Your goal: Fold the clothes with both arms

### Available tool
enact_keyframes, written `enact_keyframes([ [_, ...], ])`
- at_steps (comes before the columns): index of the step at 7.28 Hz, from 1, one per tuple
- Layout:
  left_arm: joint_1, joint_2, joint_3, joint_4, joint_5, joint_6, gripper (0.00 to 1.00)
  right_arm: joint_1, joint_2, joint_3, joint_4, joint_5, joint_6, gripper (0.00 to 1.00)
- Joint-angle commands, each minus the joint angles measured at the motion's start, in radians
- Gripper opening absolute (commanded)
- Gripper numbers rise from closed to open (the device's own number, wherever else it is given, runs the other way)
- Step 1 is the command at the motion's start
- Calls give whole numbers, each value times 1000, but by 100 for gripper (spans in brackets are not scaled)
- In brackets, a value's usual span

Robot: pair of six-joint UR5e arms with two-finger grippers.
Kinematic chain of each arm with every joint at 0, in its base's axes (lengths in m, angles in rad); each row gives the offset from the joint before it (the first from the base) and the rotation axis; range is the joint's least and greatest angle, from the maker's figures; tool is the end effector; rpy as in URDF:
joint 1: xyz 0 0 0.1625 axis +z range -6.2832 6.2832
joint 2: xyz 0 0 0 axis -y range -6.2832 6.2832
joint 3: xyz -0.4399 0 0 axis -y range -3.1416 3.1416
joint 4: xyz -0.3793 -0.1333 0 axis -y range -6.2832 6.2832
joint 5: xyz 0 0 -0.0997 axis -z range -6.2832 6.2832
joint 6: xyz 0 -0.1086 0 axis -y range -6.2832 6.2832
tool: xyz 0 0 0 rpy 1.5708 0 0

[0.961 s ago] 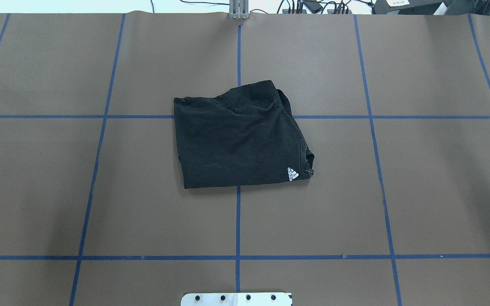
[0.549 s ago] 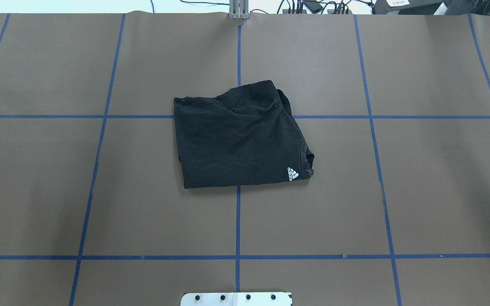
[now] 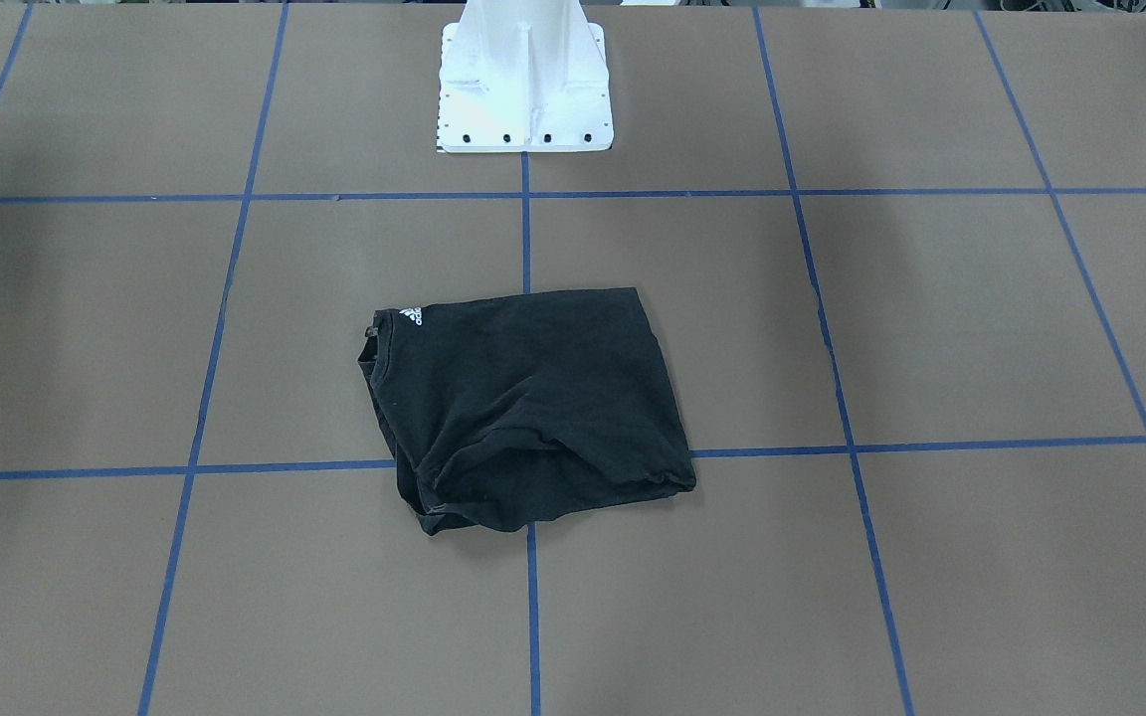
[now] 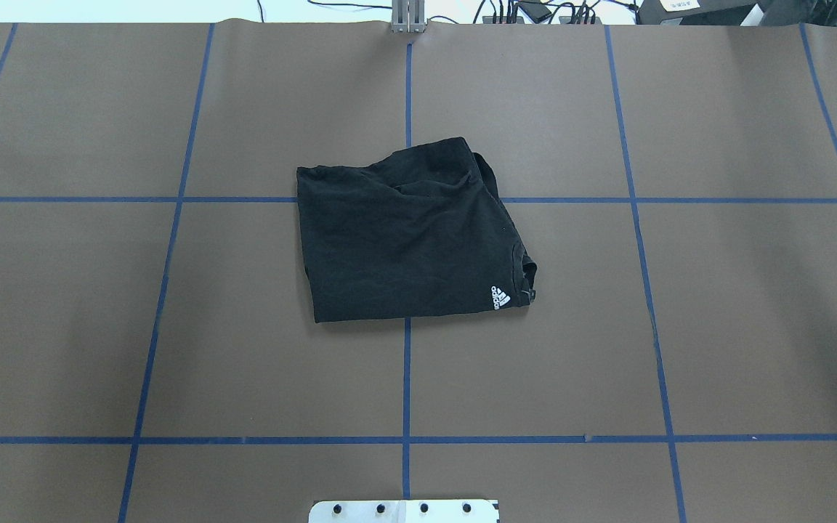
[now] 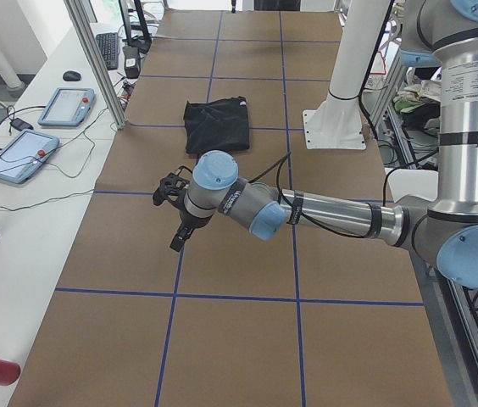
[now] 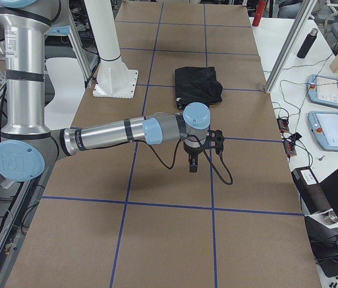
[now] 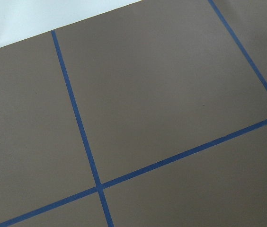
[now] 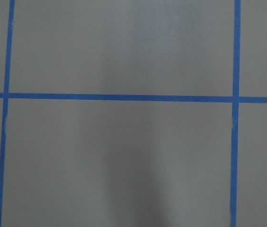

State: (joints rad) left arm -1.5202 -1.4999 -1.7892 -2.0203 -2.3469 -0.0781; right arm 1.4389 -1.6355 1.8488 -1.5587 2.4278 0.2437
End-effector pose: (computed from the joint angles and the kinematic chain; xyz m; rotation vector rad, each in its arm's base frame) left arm -0.0334 -0.4723 0.5536 0.5166 0.7869 0.2061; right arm -0.0091 -0.4581 0.5682 0.0484 -0.8774 0.0079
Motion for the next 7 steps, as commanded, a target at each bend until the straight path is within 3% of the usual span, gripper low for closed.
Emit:
enact_keyframes([
  [1, 0, -13, -7, -2, 0, -2, 100, 0, -45, 4, 2, -7, 0, 100],
  [5, 0, -25, 8, -2, 5, 0, 100, 0, -47, 7, 2, -18, 0, 100],
  [7, 0, -33, 10, 2, 3, -2, 100, 6, -44, 3, 2, -85, 2, 100],
])
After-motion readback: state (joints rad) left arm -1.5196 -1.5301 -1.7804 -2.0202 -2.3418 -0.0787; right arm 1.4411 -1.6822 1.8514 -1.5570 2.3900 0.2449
